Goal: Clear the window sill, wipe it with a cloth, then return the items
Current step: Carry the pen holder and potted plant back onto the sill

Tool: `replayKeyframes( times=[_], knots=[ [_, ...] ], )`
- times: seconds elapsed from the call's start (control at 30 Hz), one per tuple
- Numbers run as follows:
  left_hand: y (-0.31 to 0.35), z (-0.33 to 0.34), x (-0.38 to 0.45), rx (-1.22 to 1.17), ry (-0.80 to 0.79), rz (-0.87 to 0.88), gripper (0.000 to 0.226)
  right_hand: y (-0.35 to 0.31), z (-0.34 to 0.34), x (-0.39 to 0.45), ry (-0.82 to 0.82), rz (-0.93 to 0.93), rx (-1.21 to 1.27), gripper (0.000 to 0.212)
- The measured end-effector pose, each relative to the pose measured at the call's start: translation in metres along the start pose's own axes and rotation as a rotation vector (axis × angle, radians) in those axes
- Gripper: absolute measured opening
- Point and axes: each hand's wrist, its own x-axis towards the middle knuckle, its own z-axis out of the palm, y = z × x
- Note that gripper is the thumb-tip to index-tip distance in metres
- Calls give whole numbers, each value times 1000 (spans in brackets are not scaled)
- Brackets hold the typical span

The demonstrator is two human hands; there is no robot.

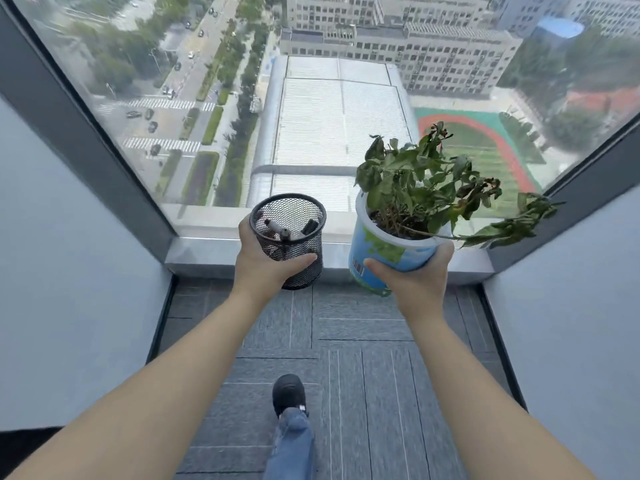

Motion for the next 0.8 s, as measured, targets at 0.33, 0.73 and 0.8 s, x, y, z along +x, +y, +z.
replayKeyframes(
  times=[0.33, 0.73, 0.8],
  knots=[
    [-117, 61, 171, 22, 26, -65, 83, 155, 67, 129, 51, 126, -25, 72],
    [-357, 167, 307, 43, 59, -18, 86, 429, 138, 218, -26, 135, -52, 69],
    [-395, 182, 326, 50, 56, -8, 84, 471, 148, 232, -31, 121, -61, 69]
  ],
)
